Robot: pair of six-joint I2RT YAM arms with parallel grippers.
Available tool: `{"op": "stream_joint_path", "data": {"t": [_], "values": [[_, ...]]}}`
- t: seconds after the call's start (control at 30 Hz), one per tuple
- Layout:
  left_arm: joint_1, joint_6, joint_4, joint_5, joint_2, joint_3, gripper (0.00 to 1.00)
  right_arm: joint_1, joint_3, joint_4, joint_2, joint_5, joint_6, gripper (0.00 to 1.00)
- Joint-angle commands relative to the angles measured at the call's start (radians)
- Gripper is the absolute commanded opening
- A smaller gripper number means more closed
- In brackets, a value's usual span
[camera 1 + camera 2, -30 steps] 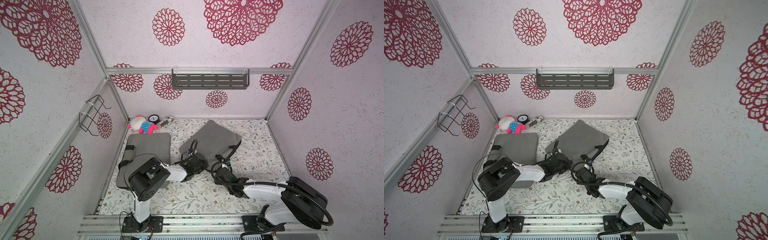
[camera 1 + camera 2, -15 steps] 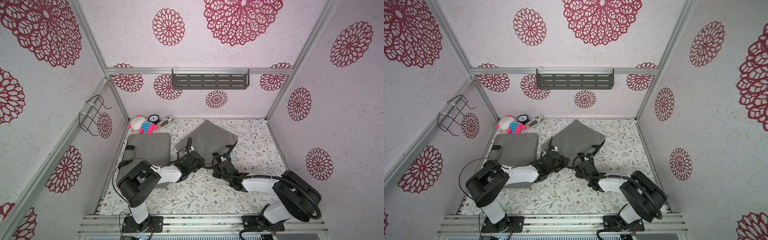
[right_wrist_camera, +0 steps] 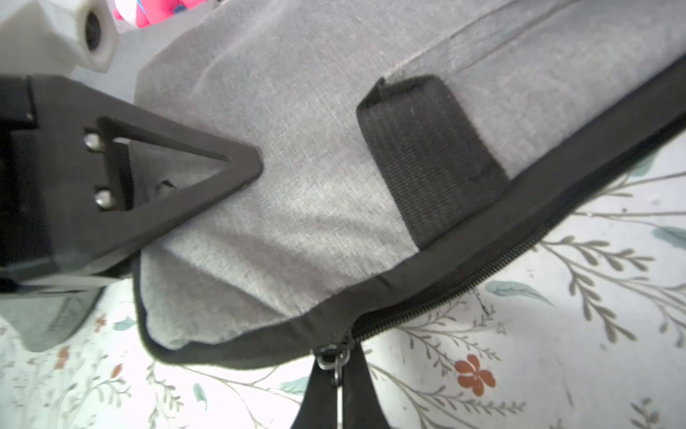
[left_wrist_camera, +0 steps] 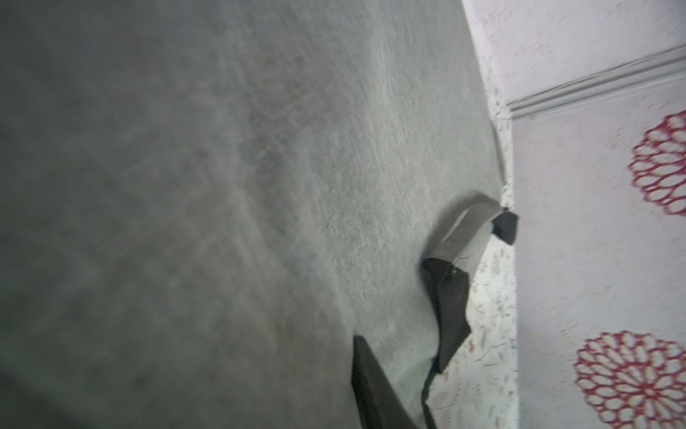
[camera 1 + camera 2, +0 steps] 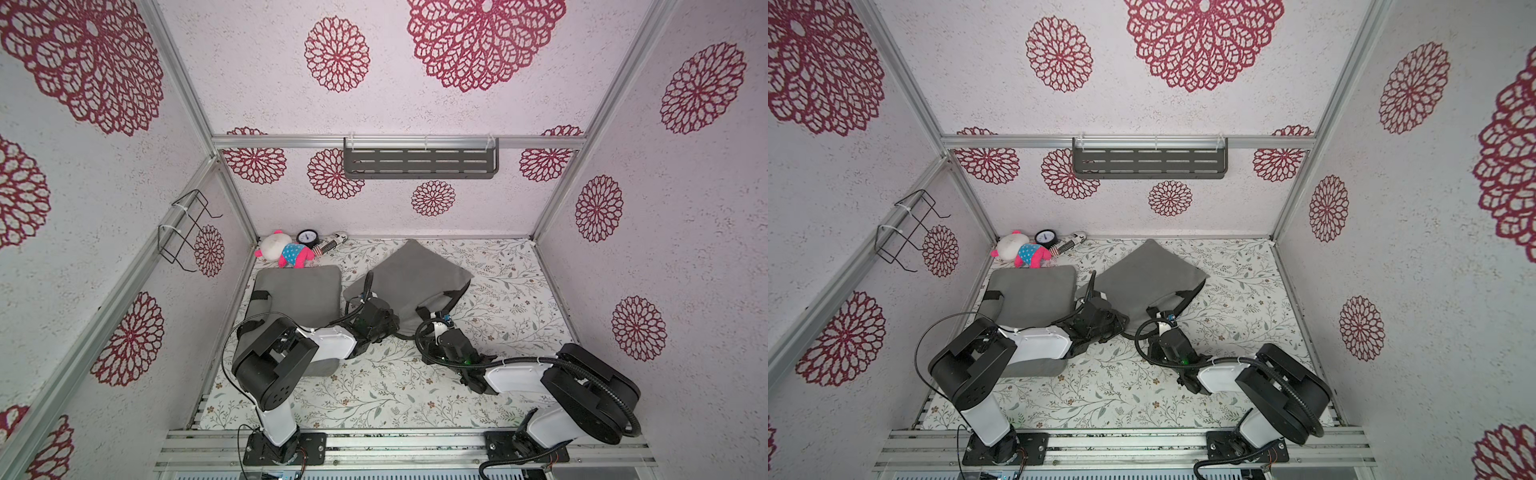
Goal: Put the mouse into the laptop bag
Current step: Zip the zipper on the zippered laptop bag.
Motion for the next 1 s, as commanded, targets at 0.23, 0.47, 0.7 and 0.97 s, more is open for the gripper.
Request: {"op": "stream_joint_path", "data": {"t": [0.23, 0.47, 0.7, 0.97], "values": [[-0.084, -0.154, 0.061, -0.073, -0.046, -0.091, 0.98, 0.048, 0.107, -0.013, 0.066, 0.084, -0.052, 0.0], [-0.15, -0.222, 0.164, -0.02, 0.033, -0.066, 0.92, 0.074, 0.118, -0.029, 0.068, 0.095, -0.046, 0.0], [-0.128, -0.227, 0.117, -0.049, 0.058, -0.045, 0.17, 0.076, 0.08, -0.056, 0.027, 0.151, -0.034, 0.0], [-0.119, -0.174, -0.036, -0.165, -0.034, -0.053, 0.0, -0.062, 0.059, -0.171, 0.033, 0.169, 0.039, 0.0]]}}
